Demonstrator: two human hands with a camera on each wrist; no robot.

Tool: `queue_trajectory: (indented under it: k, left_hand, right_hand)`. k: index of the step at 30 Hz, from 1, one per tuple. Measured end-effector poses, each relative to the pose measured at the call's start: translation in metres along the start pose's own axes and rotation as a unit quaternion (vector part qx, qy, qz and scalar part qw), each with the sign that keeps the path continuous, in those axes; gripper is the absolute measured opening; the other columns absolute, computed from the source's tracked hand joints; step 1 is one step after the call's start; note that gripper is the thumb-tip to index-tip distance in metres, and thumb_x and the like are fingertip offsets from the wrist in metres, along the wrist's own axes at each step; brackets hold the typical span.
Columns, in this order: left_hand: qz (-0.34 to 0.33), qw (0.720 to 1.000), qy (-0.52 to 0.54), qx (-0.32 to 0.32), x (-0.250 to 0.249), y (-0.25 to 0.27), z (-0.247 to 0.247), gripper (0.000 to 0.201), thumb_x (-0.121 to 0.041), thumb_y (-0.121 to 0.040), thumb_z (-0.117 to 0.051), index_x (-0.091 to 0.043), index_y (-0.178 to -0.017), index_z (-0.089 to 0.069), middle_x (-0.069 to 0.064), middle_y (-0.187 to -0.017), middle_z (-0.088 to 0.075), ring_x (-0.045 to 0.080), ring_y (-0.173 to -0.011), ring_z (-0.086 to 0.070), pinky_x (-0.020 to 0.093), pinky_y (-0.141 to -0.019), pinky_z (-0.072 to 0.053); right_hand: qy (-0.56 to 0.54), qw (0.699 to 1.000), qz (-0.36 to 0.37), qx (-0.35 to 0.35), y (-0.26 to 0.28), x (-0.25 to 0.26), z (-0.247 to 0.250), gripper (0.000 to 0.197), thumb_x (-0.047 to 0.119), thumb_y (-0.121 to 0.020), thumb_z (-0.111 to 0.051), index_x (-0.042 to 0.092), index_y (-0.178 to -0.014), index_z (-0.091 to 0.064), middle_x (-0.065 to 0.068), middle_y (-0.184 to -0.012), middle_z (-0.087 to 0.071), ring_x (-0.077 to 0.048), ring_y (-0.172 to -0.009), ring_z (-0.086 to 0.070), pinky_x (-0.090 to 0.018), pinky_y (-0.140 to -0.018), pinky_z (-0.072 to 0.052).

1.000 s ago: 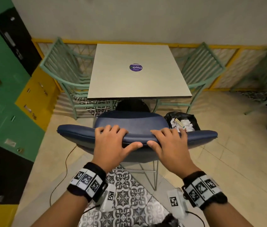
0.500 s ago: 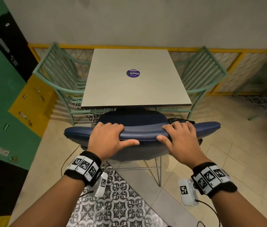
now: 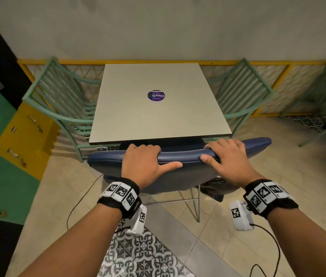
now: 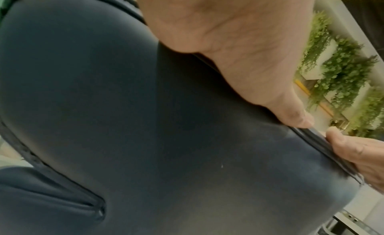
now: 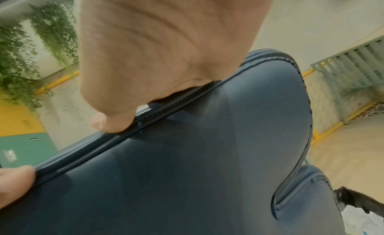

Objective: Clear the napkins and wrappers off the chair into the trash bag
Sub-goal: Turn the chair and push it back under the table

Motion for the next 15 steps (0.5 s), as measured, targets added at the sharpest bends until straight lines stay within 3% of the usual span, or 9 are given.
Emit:
queue_trajectory:
  k: [10, 15]
  left_hand:
    - [-0.004, 1.0, -0.007, 0.004, -0.002, -0.0054, 0.0012, 0.079, -0.099, -0.075, -0.019, -0.028, -0.072, -0.055, -0.009, -0.063, -0.054, 0.017, -0.059, -0.05, 0.039, -0.075, -0.047]
    - [-0.001, 0.999, 0.021, 0.033, -0.0007, 0.0003, 0.0024, 0.078, -0.098, -0.076, -0.02, -0.034, -0.085, -0.063, -0.012, -0.07, -0.061, 0.01, -0.065, -0.057, 0.037, -0.079, -0.049]
  right_hand:
    - [-0.005, 1.0, 0.005, -0.008, -0.0076, -0.0069, -0.0003, 0.048, 0.074, -0.099, -0.029, 0.041, -0.12, -0.056, 0.016, -0.107, -0.055, -0.015, -0.105, -0.051, -0.043, -0.1, -0.033]
    - [-0.031, 0.999, 0.007, 0.0, -0.0022, -0.0058, 0.0027, 0.05, 0.076, -0.097, -0.03, 0.042, -0.123, -0.056, 0.018, -0.11, -0.056, -0.013, -0.109, -0.049, -0.039, -0.104, -0.029]
Point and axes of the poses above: each hand's wrist, its own y-axis away from the middle knuckle, its own z-axis out of the back of the hand, x = y × z, the point moved 8 cm from there along -y, towards the middle knuckle
